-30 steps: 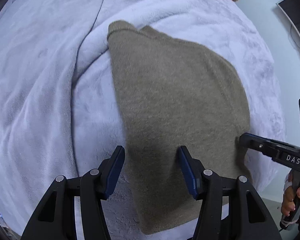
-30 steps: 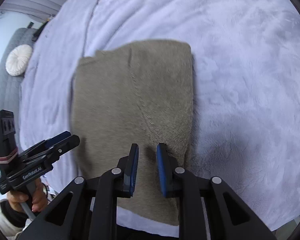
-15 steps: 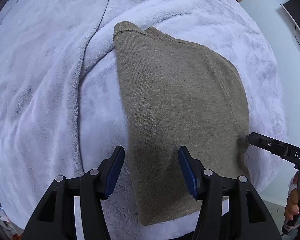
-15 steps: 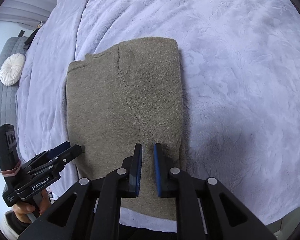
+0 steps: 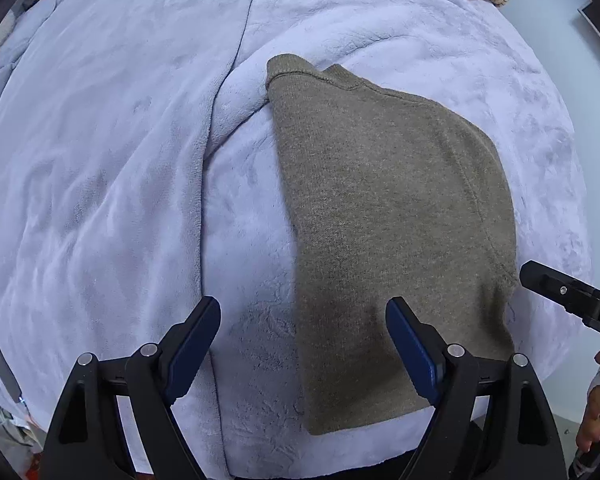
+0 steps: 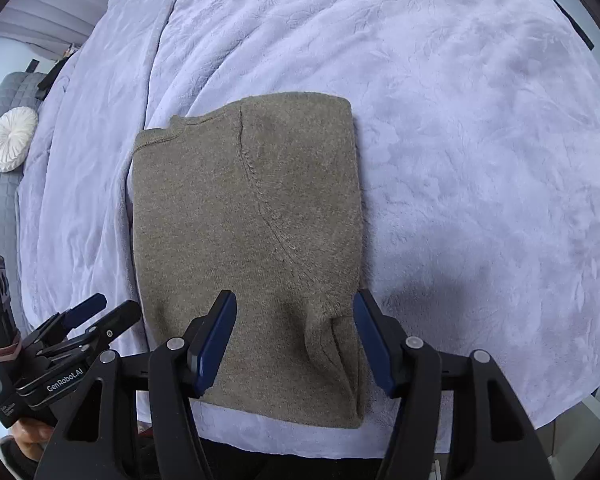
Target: Fold small clothes
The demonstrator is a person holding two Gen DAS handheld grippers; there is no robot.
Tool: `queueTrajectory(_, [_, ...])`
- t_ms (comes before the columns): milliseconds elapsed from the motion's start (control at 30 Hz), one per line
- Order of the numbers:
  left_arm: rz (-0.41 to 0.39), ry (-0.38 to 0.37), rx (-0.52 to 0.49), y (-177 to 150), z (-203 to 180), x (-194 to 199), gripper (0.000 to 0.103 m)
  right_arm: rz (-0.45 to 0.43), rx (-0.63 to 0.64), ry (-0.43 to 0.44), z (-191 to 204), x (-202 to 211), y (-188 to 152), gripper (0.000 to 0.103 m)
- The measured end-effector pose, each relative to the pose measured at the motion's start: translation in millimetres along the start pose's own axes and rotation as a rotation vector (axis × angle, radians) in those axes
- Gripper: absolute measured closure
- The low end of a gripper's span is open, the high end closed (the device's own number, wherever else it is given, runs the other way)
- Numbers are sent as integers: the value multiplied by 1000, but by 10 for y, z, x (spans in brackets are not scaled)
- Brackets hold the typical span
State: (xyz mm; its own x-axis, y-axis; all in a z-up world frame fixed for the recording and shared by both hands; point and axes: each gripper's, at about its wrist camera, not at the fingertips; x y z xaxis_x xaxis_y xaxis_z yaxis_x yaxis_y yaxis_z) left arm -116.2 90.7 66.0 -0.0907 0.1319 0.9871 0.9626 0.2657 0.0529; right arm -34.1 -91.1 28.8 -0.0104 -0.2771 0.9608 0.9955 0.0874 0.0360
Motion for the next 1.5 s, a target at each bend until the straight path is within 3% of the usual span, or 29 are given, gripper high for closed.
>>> queueTrajectory(67, [-2, 8, 8, -2, 18, -6, 18, 3, 3, -19, 23, -1, 9, 35])
queueTrajectory(133, [-14, 17, 6, -8, 26, 10, 17, -1, 9, -43, 48, 9, 16, 24])
queueTrajectory(167, [-21, 21, 3, -8, 28, 21, 14, -4, 12, -55, 56, 17, 20, 23])
queueTrajectory(200, [-27, 26, 1, -8, 31, 30, 0, -7, 16, -71, 69, 23, 26, 23])
queueTrajectory(300, [-54, 41, -5, -13, 30, 72, 0, -10, 24, -103, 92, 37, 44, 22])
queueTrajectory(400, [-57, 44, -4, -14, 19, 79, 0, -15, 32, -130, 115, 43, 56, 1])
queueTrajectory(633, [-84, 101, -7, -12, 24, 129, 0, -25, 45, -170, 178, 70, 67, 0])
queueTrajectory(1033, [-96, 98, 11, 31, 41, 243, 0, -43, 86, -251, 288, 180, 90, 0])
queueTrajectory(1500, [-95, 98, 10, 14, 23, 282, 0, -51, 109, -274, 350, 222, 88, 0])
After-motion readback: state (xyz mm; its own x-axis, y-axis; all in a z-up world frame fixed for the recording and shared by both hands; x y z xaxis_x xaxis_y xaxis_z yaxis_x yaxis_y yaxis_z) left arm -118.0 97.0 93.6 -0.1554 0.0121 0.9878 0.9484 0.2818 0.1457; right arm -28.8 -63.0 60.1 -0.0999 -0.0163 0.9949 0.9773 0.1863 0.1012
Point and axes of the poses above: each gripper's, at about its wrist camera, not at the fingertips, and x roughly against the way its jaws point, z to its left, y to its top, and after that the axes turned 14 degrees about x, right-handed
